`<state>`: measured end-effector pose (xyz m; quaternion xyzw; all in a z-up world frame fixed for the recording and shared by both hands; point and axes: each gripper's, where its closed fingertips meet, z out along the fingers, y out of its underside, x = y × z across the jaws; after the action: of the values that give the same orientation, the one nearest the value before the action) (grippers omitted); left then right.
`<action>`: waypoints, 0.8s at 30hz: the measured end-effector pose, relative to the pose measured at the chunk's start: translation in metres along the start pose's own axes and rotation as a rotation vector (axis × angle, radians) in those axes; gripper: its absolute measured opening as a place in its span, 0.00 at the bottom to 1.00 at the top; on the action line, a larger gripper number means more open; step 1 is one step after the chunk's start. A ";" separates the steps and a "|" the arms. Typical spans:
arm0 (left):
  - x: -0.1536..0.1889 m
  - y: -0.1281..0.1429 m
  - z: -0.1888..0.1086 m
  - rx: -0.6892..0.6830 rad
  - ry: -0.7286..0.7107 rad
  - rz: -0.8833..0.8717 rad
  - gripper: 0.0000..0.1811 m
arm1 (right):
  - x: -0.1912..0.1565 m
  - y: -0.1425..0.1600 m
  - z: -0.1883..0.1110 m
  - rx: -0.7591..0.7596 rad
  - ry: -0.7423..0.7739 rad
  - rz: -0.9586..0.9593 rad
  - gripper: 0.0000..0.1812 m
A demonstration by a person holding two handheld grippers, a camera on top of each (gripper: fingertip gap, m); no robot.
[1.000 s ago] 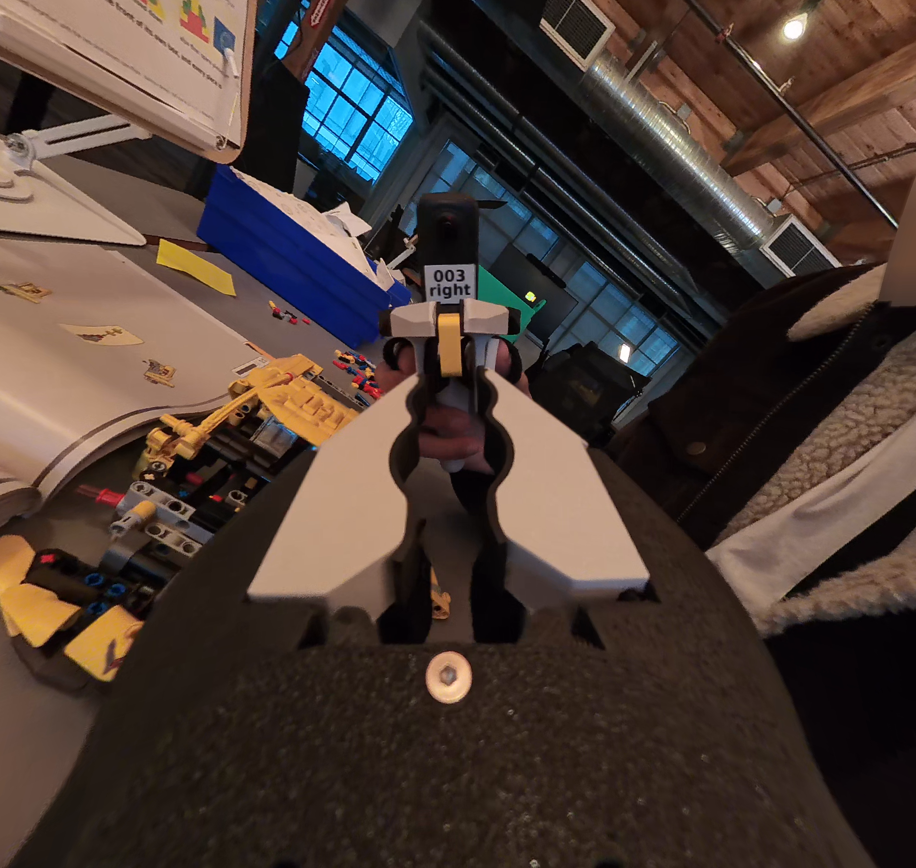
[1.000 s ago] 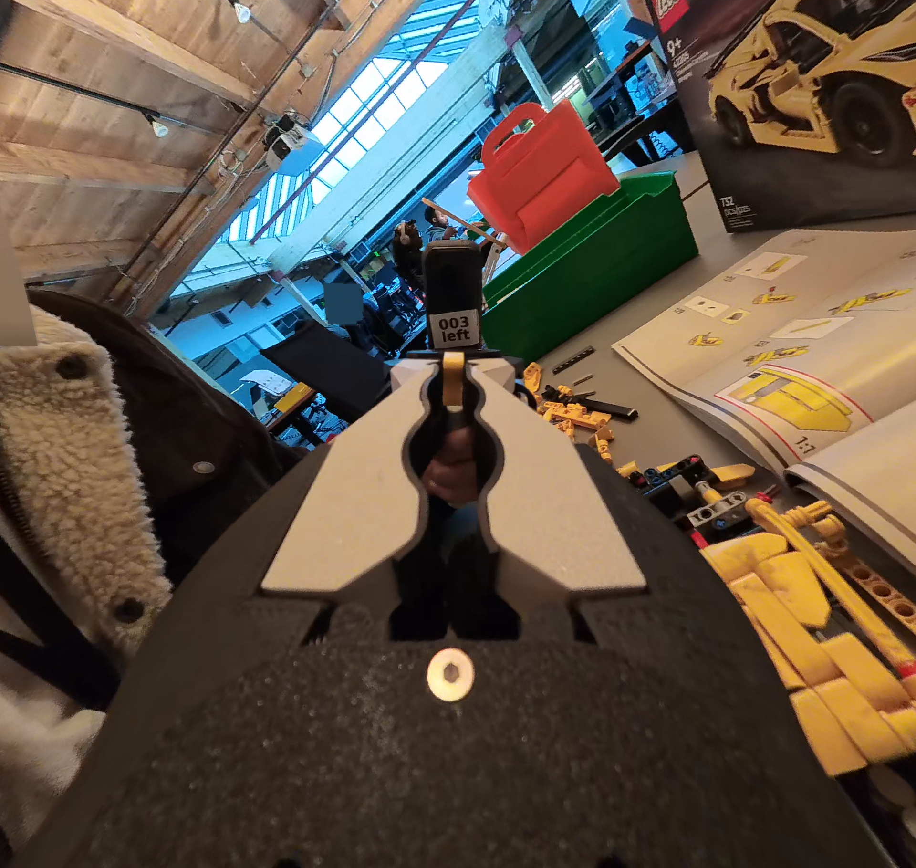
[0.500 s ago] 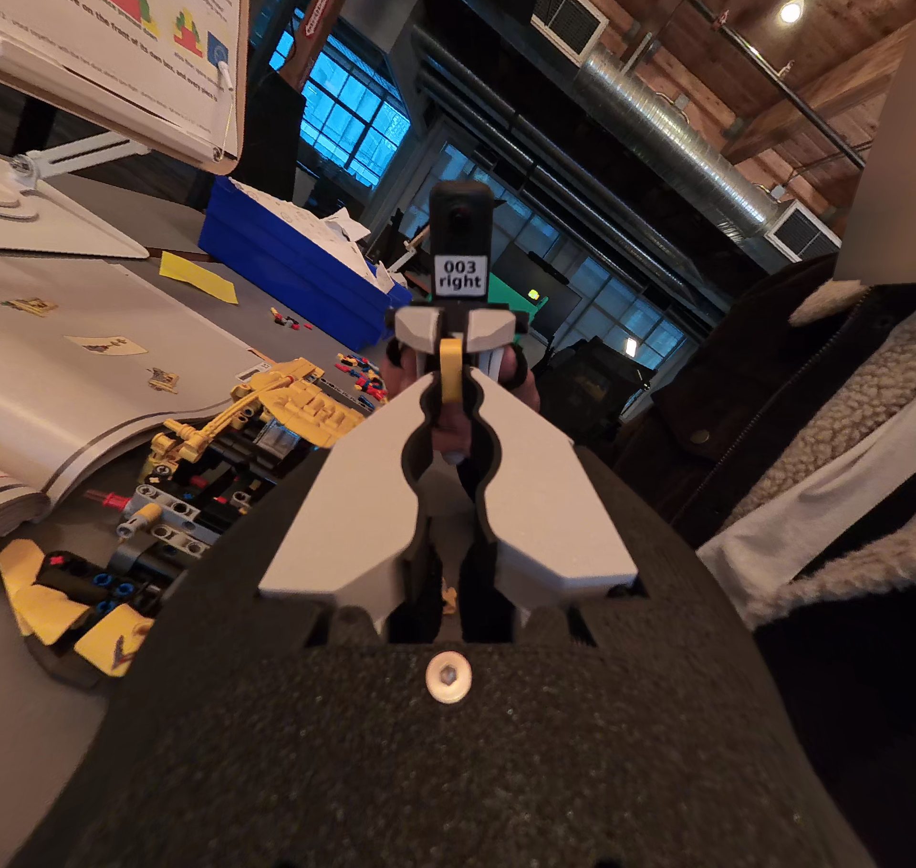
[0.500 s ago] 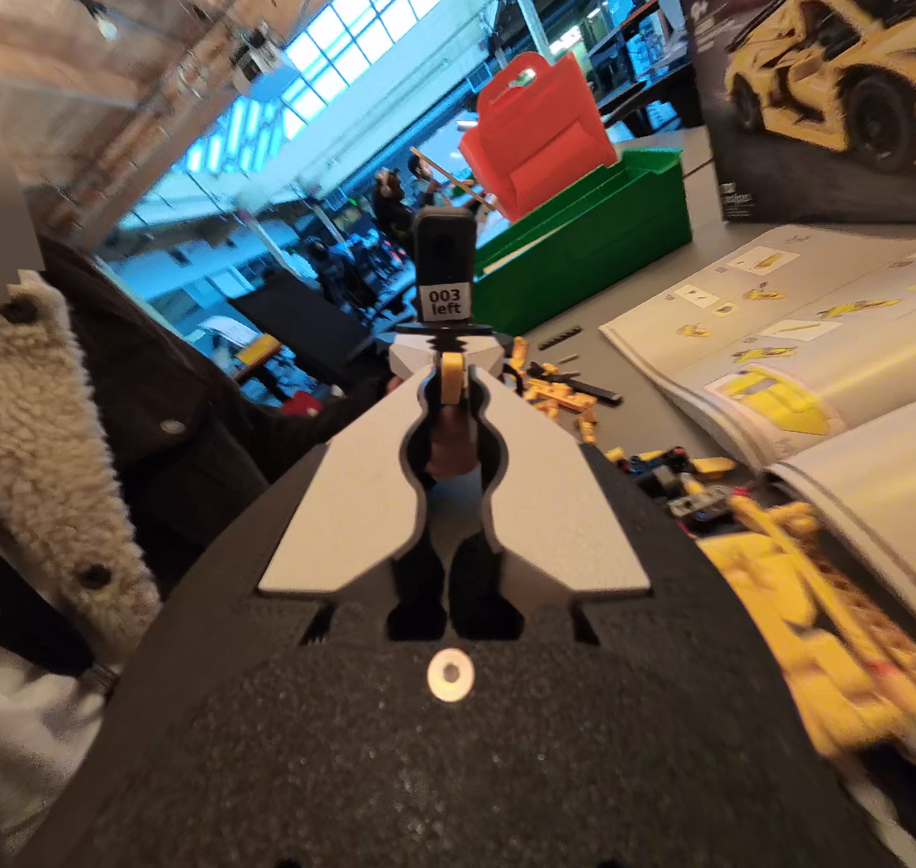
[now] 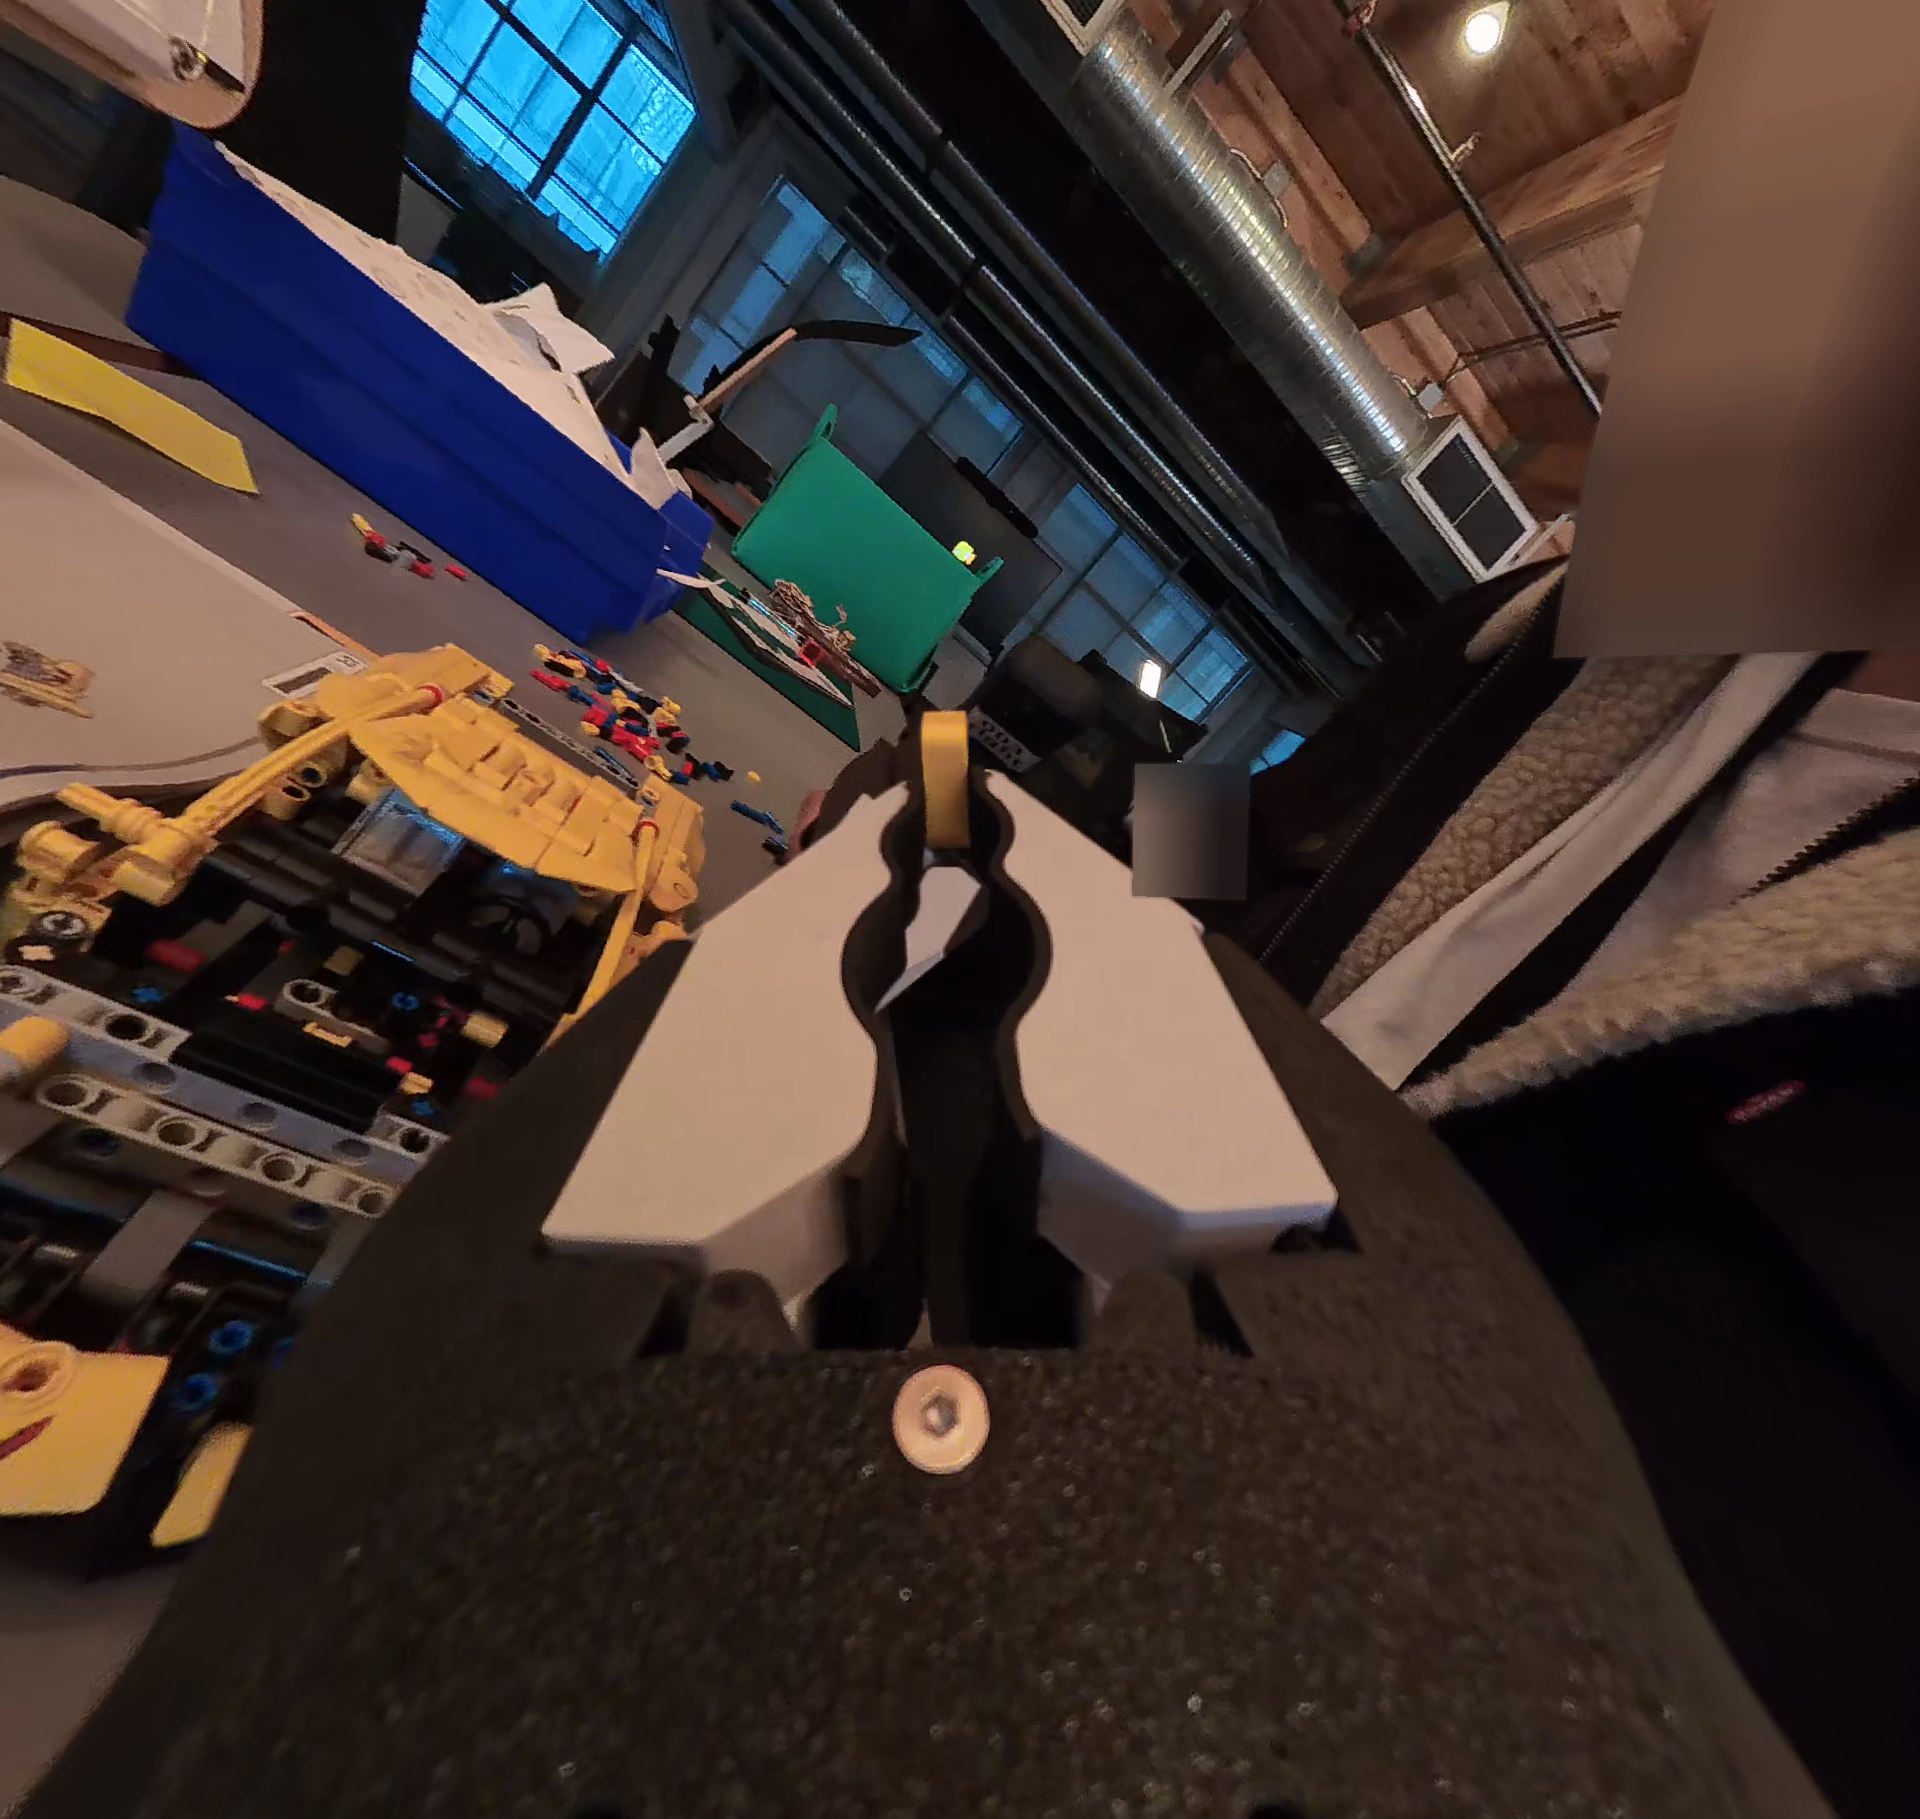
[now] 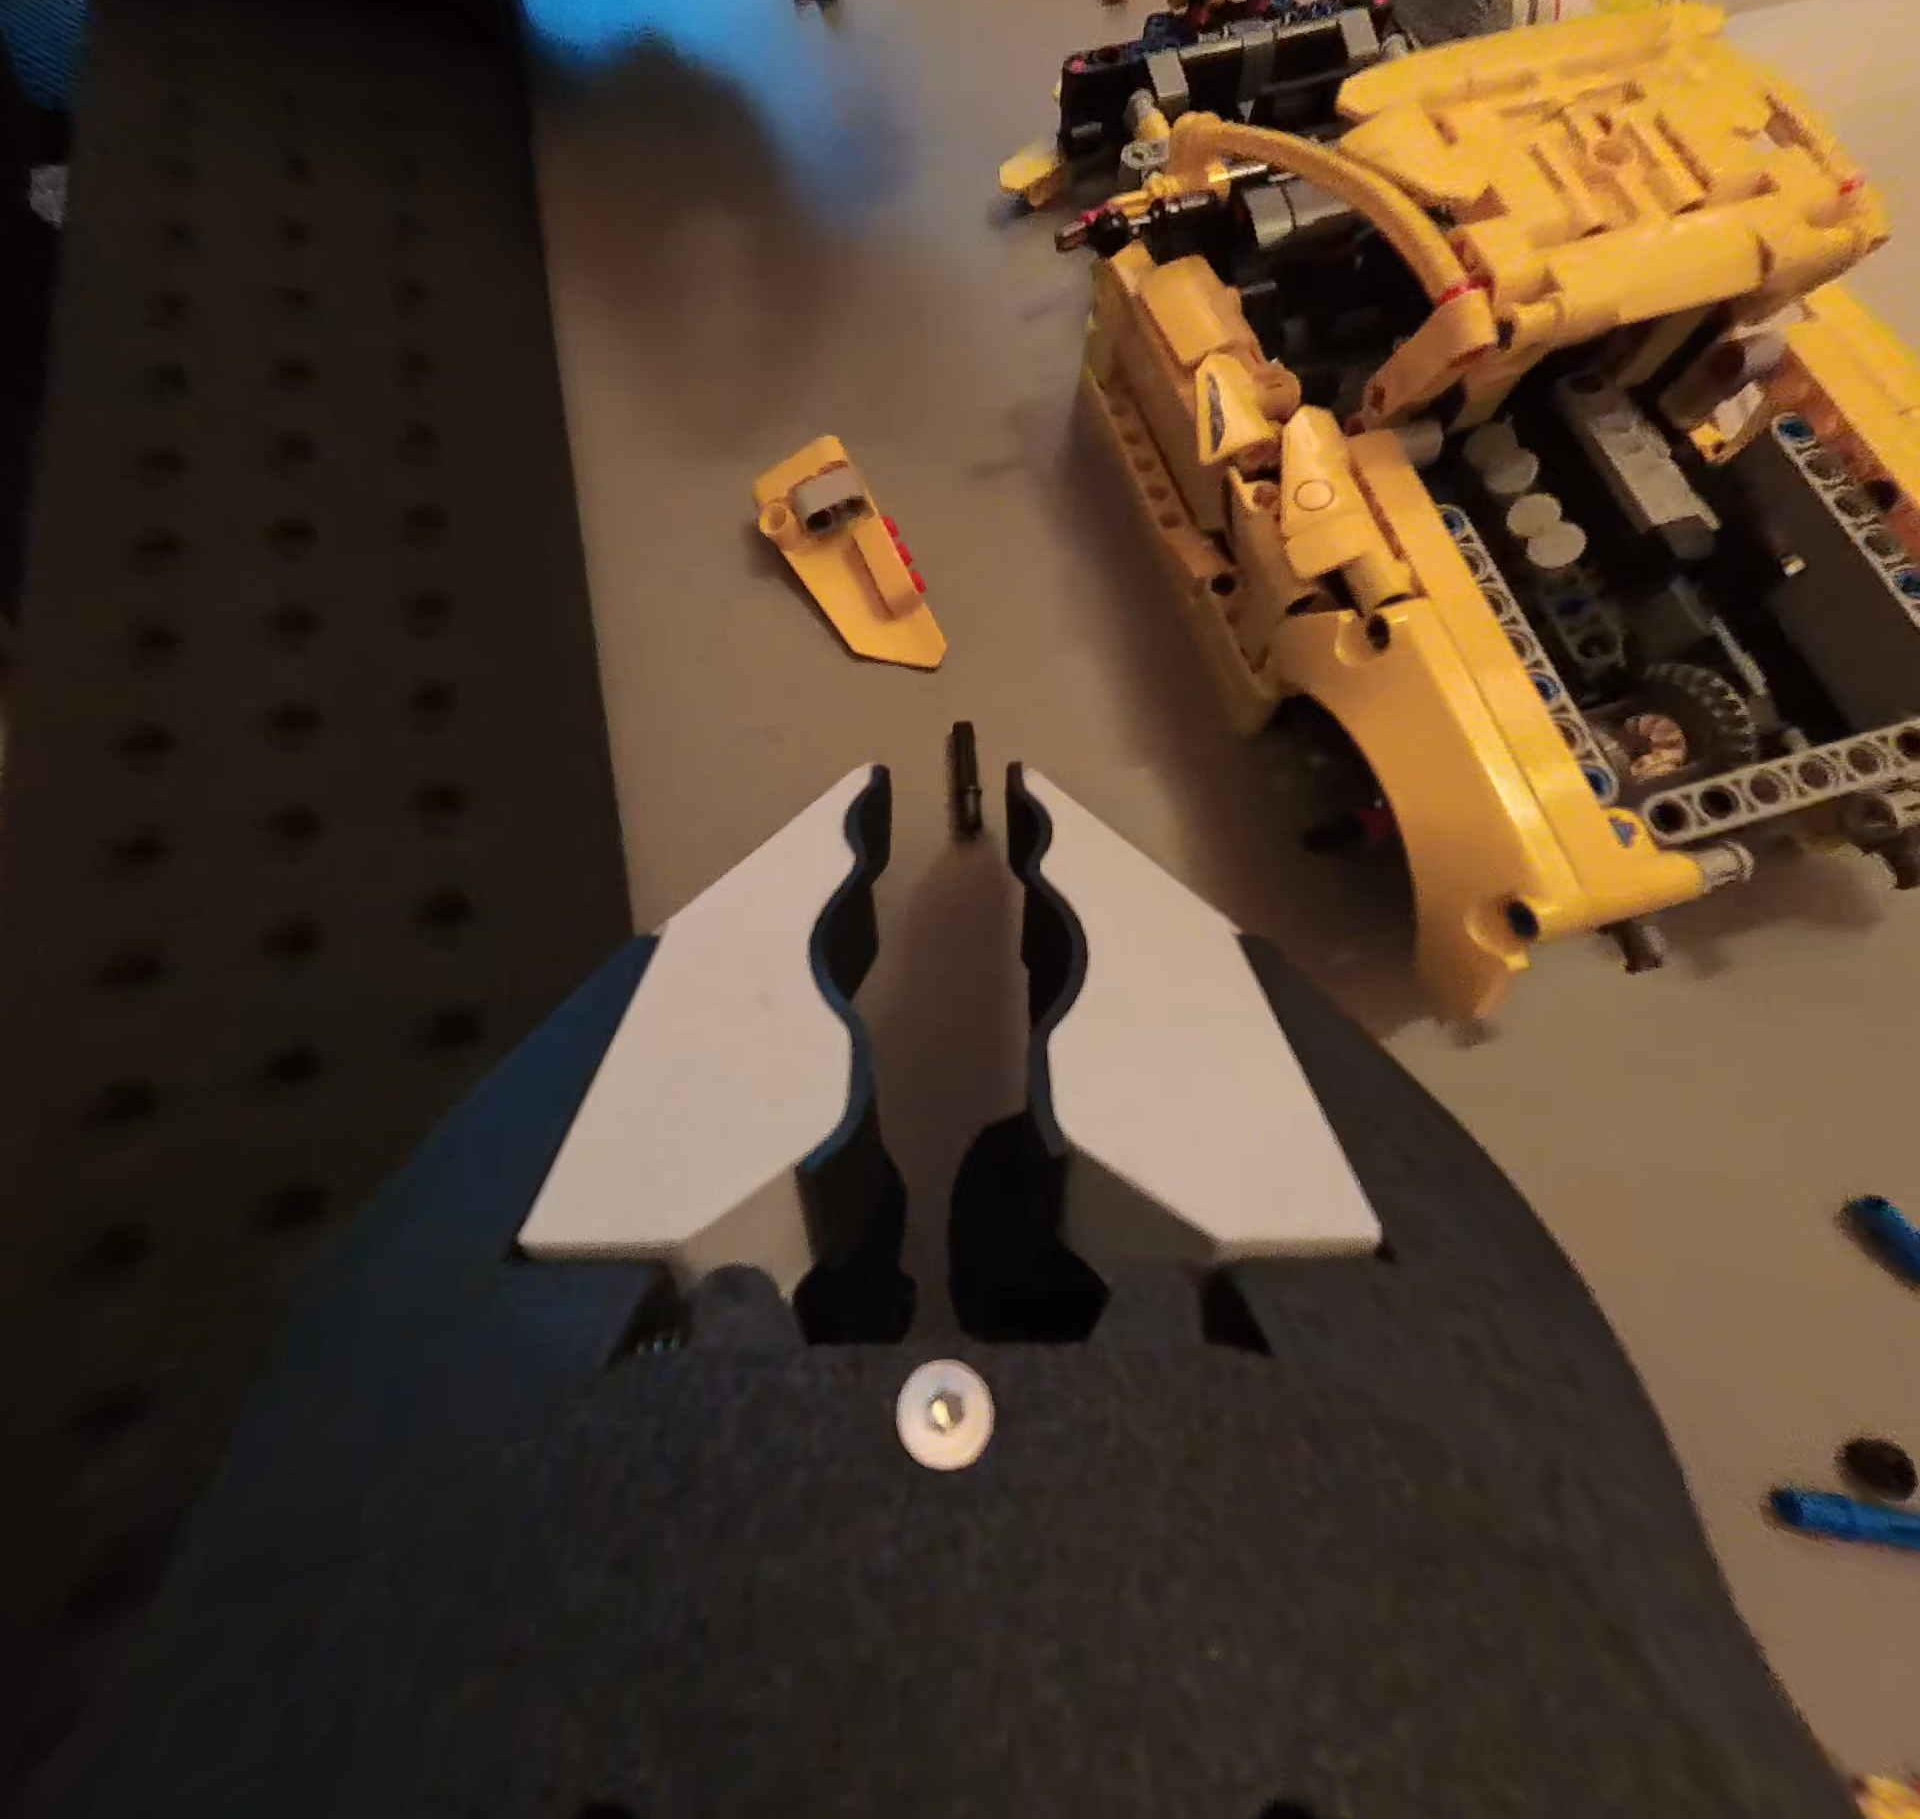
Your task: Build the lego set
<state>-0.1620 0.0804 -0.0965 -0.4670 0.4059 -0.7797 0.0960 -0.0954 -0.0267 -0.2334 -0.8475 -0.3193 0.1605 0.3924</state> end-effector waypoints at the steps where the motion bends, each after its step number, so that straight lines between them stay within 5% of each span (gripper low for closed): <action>1: 0.001 0.001 0.001 -0.001 0.014 -0.012 0.04 | 0.002 0.002 0.003 -0.020 -0.002 0.005 0.12; 12: 0.041 0.010 0.021 0.042 0.332 -0.229 0.04 | 0.008 -0.004 0.016 -0.088 0.064 -0.124 0.02; 18: 0.058 0.008 0.020 0.092 0.483 -0.345 0.04 | 0.001 -0.163 -0.030 0.595 0.029 -0.138 0.01; 24: 0.083 0.005 0.011 0.108 0.644 -0.352 0.04 | -0.025 -0.190 -0.022 0.707 -0.031 -0.148 0.01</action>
<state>-0.1999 0.0273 -0.0436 -0.2545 0.2869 -0.9117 -0.1476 -0.1814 0.0376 -0.0729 -0.6315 -0.3106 0.2451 0.6668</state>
